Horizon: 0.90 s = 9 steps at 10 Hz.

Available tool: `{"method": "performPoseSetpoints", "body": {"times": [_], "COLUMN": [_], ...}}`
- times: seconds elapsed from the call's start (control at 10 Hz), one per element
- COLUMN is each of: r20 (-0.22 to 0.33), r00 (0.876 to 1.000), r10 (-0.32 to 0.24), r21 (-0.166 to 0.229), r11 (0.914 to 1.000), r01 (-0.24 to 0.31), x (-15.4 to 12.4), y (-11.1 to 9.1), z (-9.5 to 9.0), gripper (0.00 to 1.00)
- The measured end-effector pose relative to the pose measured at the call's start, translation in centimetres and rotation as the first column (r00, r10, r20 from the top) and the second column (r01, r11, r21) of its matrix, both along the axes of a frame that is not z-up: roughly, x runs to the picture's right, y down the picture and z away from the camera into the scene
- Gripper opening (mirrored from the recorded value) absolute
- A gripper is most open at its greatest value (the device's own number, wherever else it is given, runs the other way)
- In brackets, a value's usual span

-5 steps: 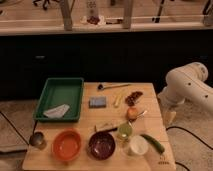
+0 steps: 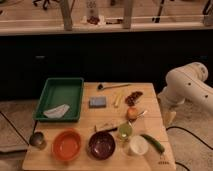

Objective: Place sponge in red bowl

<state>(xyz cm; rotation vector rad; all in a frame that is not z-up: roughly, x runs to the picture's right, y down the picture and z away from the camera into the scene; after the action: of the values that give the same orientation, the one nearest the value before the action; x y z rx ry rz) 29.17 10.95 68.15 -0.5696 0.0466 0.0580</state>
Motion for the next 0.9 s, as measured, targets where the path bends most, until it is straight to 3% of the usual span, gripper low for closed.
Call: {"method": "performPoseSetpoints", "body": {"times": [0.1,0.4,0.9], "r20": [0.001,0.022,0.041], "r00": [1.000,0.999,0.998], "r10": [0.007,0.028,0.046], "r21": [0.004,0.019,0.030], "r11": [1.0000,0.9994,0.9984], "r01": [-0.007,-0.028,-0.047], "x": [-0.2,-4.4,-6.8], "y": [0.0,-0.5,-1.0], "z": [0.2,2.4,4.6], "gripper": [0.80,0.80,0.80]}}
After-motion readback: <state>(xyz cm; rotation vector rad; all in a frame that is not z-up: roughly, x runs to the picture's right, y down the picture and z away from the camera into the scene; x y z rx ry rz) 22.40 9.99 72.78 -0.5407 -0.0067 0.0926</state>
